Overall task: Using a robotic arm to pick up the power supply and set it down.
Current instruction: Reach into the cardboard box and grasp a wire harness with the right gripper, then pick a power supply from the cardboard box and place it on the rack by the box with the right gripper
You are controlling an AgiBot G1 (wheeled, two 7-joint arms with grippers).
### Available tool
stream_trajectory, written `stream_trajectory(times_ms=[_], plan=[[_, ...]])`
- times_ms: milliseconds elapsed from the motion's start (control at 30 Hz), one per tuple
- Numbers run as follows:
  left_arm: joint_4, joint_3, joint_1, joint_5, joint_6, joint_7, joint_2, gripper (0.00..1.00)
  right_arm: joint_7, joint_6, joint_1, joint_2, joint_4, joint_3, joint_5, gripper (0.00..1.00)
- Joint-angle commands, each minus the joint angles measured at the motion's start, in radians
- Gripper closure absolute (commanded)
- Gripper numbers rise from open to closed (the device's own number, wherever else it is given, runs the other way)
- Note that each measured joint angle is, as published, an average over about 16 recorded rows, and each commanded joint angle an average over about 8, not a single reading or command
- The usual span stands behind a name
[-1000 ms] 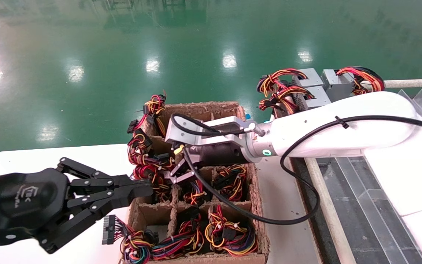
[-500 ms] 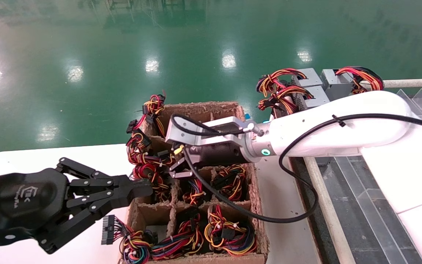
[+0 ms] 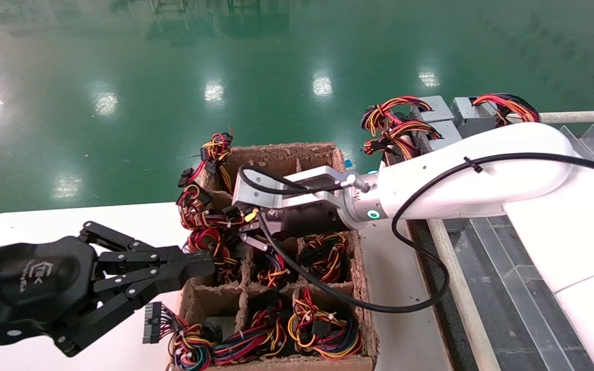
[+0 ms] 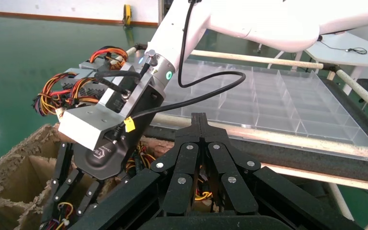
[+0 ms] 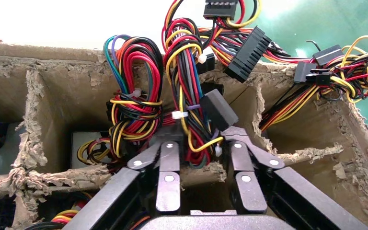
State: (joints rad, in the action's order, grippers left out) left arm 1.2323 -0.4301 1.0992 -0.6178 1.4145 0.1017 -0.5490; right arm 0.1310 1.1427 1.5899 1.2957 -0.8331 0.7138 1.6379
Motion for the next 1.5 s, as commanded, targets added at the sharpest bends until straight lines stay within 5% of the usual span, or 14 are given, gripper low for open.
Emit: stream_trajectory(times_ms=[33, 867, 1500], plan=[[0.000, 0.000, 0.000, 0.000, 0.000, 0.000, 0.000, 1.00, -0.002, 0.002, 0.001, 0.000, 0.002, 0.001, 0.000, 1.00], [0.000, 0.000, 0.000, 0.000, 0.000, 0.000, 0.000, 1.00, 0.049, 0.024, 0.037, -0.098, -0.134, -0.118, -0.161, 1.00], [0.000, 0.000, 0.000, 0.000, 0.000, 0.000, 0.000, 1.00, 0.059, 0.041, 0.281, -0.187, -0.263, -0.157, -0.095, 1.00]])
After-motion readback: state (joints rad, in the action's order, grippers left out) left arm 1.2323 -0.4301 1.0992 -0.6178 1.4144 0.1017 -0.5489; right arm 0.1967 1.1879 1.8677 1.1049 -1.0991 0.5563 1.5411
